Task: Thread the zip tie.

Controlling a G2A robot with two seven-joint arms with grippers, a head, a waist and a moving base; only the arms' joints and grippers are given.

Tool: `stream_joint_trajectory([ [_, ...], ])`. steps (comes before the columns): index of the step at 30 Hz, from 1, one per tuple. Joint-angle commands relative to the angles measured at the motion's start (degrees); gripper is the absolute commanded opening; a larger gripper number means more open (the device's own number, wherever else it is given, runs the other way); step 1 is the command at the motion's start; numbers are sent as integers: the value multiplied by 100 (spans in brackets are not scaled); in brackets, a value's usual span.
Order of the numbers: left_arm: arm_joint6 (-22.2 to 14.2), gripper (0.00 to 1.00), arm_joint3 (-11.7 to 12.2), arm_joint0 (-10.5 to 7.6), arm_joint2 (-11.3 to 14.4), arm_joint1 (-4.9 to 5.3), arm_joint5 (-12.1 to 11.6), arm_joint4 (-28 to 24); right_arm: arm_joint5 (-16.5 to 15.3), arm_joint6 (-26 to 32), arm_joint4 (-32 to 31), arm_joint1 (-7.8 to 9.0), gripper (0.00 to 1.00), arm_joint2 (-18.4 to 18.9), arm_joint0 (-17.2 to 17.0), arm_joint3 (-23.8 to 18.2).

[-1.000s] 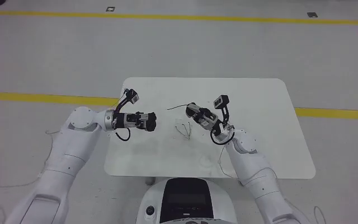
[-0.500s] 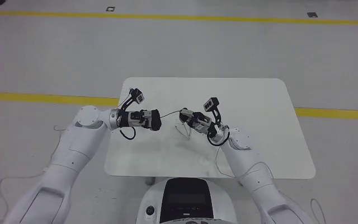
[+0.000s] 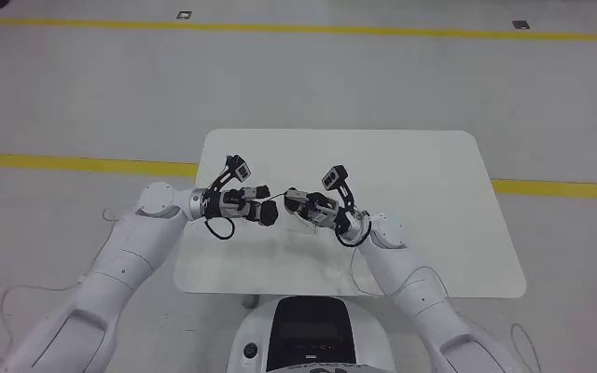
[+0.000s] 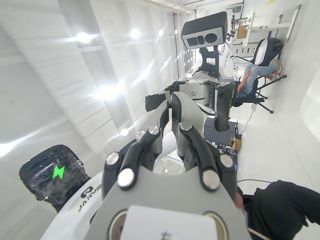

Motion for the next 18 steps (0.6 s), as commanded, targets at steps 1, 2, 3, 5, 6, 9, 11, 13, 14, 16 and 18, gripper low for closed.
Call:
stream_joint_trajectory([
  [1, 0, 100, 2, 2, -5, 0, 3, -1, 2, -5, -4, 0, 0, 6, -2, -4],
  [2, 0, 100, 2, 2, -5, 0, 3, -1, 2, -5, -4, 0, 0, 6, -2, -4],
  [3, 0, 100, 2, 2, -5, 0, 3, -1, 2, -5, -4, 0, 0, 6, -2, -4],
  [5, 39, 100, -6, 11, -2, -1, 12, 9, 13, -74, -29, 2, 0, 1, -20, -38],
  [6, 187, 100, -71, 48, -1, 0, 20, 73, 11, -173, -79, 8, 0, -11, -71, -153],
  [9, 250, 100, -117, 95, -33, 20, 33, 191, 33, -193, -100, 29, 0, -9, -164, -358],
  [11, 261, 100, -149, 113, -52, 36, 31, 308, 59, -176, -88, 43, 0, -12, -204, -451],
  [13, 271, 100, -188, 144, -77, 46, 37, 322, 73, -200, -96, 49, 0, -35, -220, -496],
  [14, 273, 100, -200, 153, -87, 49, 42, 332, 77, -208, -96, 50, 0, -46, -221, -506],
  [16, 295, 100, -223, 170, -108, 57, 54, 362, 77, -208, -87, 54, 0, -68, -218, -518],
  [18, 309, 100, -245, 187, -123, 62, 62, 372, 96, -210, -91, 59, 0, -85, -208, -515],
])
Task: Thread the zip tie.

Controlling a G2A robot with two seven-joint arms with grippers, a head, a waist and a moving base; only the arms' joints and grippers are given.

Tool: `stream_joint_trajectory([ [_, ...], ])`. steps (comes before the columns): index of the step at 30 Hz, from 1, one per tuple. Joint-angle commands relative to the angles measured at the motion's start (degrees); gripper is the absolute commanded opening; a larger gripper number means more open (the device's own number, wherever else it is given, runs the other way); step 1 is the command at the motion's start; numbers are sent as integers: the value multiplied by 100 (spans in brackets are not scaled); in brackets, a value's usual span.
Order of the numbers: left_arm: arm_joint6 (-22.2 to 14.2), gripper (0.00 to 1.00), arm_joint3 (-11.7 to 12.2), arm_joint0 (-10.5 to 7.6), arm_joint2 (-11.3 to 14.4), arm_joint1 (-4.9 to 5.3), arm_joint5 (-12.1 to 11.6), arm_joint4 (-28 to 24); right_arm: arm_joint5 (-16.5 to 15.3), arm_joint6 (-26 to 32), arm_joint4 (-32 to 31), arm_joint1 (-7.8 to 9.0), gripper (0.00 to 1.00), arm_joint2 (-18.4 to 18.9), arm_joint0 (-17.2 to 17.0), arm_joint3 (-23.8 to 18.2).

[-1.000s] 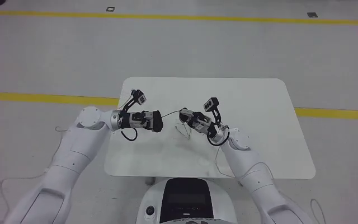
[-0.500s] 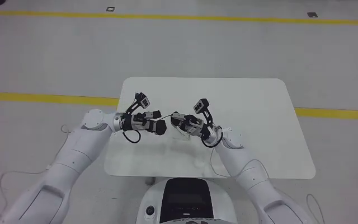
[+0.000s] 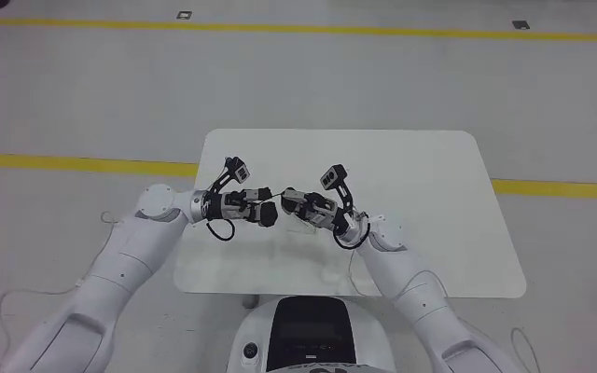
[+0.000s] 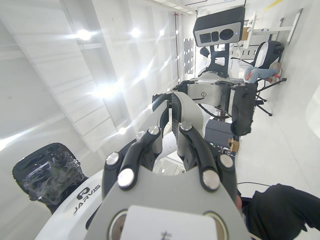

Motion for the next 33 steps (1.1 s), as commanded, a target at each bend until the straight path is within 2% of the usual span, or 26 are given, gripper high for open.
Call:
stream_joint_trajectory([
  [1, 8, 100, -21, 17, -14, 4, 9, 3, 33, -1, -13, 4, 0, -22, 11, 6],
  [11, 39, 100, -16, 60, -69, 0, 8, -59, 101, -325, -306, 32, 0, -121, 105, 135],
  [14, 82, 99, 29, 65, -114, 10, -5, -25, 111, -433, -467, 62, 0, -98, 94, 103],
  [15, 102, 95, 30, 70, -134, 16, -12, -7, 120, -457, -526, 78, 0, -82, 79, 75],
  [18, 133, 91, 25, 86, -178, 28, -18, 12, 157, -527, -740, 117, 0, -56, 50, 5],
  [22, 278, 93, 4, 112, -190, 30, -5, 108, 285, -554, -979, 156, 0, -100, 11, -98],
  [30, 410, 84, -18, 135, -183, 16, 19, 154, 392, -653, -1272, 196, 0, -206, 36, -116],
  [33, 450, 72, -7, 137, -209, 19, 16, 174, 409, -703, -1338, 209, 0, -233, 42, -123],
])
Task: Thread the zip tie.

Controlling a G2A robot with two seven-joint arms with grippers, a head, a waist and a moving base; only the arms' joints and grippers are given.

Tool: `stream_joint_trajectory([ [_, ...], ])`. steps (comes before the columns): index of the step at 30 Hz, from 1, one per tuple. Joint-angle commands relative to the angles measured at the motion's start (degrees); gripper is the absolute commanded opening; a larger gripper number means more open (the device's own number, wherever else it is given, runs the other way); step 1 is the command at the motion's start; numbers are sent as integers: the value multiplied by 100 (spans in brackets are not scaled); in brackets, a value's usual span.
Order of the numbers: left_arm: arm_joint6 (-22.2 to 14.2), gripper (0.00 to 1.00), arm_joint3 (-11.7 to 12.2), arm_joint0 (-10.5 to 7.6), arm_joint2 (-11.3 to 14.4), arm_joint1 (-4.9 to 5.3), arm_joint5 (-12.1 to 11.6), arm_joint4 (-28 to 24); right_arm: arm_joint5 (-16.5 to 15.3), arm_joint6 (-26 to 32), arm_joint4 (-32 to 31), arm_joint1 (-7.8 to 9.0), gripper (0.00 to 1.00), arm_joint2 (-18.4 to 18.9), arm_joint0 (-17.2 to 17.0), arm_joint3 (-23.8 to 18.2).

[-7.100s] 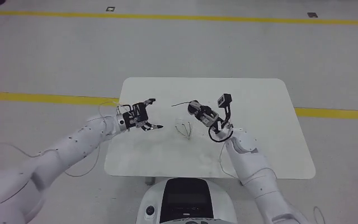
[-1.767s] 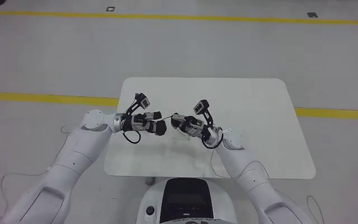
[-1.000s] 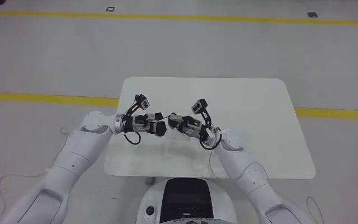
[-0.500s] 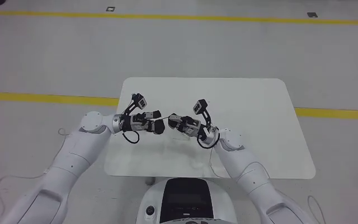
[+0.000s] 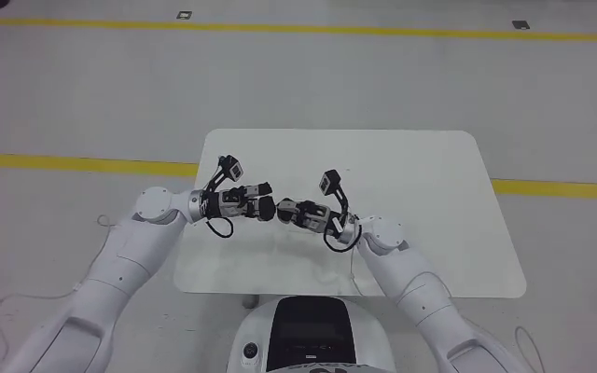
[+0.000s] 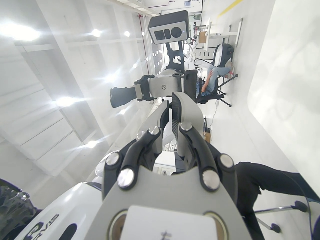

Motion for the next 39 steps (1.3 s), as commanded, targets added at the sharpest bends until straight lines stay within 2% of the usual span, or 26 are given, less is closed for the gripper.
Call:
stream_joint_trajectory([
  [1, 21, 70, 3, 3, -16, 3, 0, 16, 3, -22, -38, 9, 0, -12, 5, -6],
  [4, 55, 69, -9, 13, -34, 8, 9, 51, 10, -53, -70, 22, 0, -29, 5, -23],
  [8, 76, 59, -26, 28, -50, 13, 22, 97, 11, -90, -97, 37, 0, -53, 0, -44],
  [11, 132, 58, -27, 25, -34, 14, 18, 228, 17, -102, -81, 44, 0, -77, -2, -44],
  [12, 149, 53, -32, 26, -30, 12, 14, 247, 17, -111, -74, 46, 0, -84, -1, -39],
  [14, 166, 49, -37, 31, -26, 10, 10, 264, 12, -139, -33, 48, 0, -95, -1, -28],
  [18, 179, 45, -45, 39, -16, 6, 5, 301, -12, -170, 20, 50, 0, -122, 12, -4],
  [39, 174, 35, 27, 31, -5, -9, 17, 360, 10, -247, 79, 106, 0, -182, 55, 46],
])
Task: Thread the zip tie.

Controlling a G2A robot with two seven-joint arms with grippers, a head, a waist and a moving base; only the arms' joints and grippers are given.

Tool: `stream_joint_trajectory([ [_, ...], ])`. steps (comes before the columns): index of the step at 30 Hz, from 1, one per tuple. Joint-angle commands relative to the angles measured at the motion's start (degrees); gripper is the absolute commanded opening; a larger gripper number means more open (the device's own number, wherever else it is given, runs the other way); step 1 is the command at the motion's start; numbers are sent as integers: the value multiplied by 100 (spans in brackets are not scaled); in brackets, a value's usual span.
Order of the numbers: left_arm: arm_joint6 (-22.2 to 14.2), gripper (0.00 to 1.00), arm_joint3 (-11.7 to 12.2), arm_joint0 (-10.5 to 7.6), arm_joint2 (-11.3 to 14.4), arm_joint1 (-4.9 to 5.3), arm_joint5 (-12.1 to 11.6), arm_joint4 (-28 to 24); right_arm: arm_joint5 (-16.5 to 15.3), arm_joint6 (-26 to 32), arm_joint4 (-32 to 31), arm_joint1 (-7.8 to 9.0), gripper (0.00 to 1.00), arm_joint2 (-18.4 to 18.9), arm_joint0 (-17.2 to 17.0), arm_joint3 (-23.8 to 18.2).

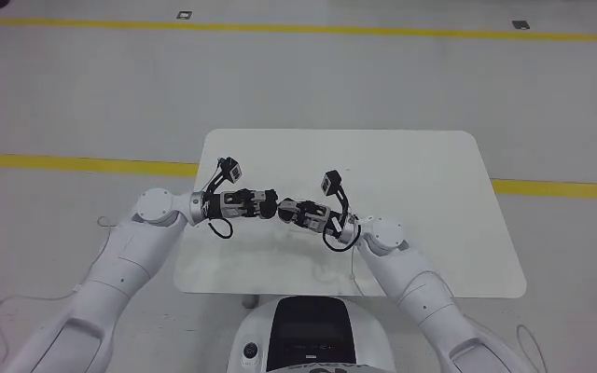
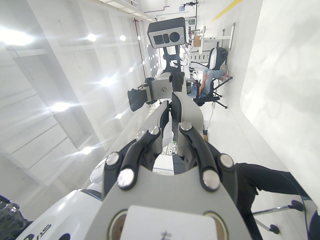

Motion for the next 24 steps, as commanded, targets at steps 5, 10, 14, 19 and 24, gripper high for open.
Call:
stream_joint_trajectory([
  [5, 20, 33, 11, -9, 5, -4, 11, 37, 7, -9, 23, 10, 0, -31, 15, 12],
  [10, 19, 30, 22, -14, 6, -6, 18, 55, 8, -3, 46, 16, 0, -59, 35, 36],
  [14, 18, 27, 33, -18, 10, -10, 18, 61, 7, -18, 58, 21, 0, -77, 47, 52],
  [19, 16, 25, 51, -26, 14, -13, 21, 78, -9, -29, 77, 29, 0, -95, 55, 59],
  [24, 14, 23, 71, -31, 31, -20, 25, 99, -30, -33, 105, 36, 0, -107, 59, 67],
])
